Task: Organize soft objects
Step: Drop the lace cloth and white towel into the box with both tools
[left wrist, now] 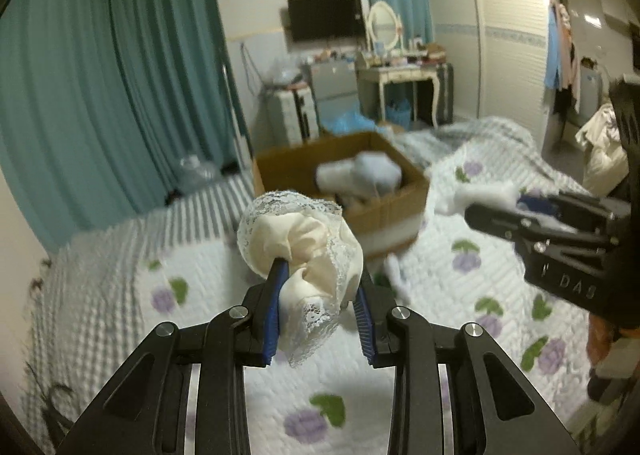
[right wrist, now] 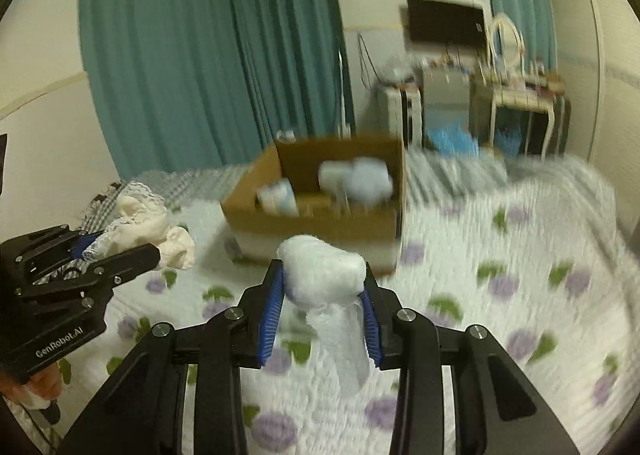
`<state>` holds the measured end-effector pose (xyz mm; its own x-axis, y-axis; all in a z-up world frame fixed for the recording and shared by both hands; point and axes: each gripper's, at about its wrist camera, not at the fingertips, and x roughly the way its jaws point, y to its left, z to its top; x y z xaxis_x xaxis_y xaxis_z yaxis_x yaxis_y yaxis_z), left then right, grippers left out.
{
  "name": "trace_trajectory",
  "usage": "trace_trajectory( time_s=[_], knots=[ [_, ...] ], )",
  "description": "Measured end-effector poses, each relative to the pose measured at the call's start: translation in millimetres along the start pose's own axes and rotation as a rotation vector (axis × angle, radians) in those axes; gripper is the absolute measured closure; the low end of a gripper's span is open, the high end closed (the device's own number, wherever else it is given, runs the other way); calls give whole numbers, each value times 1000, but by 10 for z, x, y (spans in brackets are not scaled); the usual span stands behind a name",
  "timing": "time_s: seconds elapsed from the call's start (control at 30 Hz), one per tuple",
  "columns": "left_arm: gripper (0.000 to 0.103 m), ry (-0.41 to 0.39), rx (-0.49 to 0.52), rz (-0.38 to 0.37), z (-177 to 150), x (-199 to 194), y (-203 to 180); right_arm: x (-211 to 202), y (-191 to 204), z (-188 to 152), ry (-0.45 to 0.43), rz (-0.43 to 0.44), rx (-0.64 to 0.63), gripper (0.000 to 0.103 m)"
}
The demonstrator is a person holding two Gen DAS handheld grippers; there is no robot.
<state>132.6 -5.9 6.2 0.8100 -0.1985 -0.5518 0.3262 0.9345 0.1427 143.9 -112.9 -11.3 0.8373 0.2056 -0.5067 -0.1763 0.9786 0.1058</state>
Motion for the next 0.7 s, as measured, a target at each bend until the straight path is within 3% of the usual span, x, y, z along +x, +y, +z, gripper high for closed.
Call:
trace_trajectory(
  time_s=[0.17,0.3,0.47,0.7],
  knots=[
    [72,-52,9,14,393,78,75,-60,29,566,-73,33,-38,68],
    [72,-57,11,19,669,398,149,179,51,925,-89,38,-58,68],
    [72,-53,20,15,893,992,272,810,-103,1139,-37,45,-9,68],
    [64,0,60,33,829,1759,274,1624,-374,1172,33,42,28,68]
  ],
)
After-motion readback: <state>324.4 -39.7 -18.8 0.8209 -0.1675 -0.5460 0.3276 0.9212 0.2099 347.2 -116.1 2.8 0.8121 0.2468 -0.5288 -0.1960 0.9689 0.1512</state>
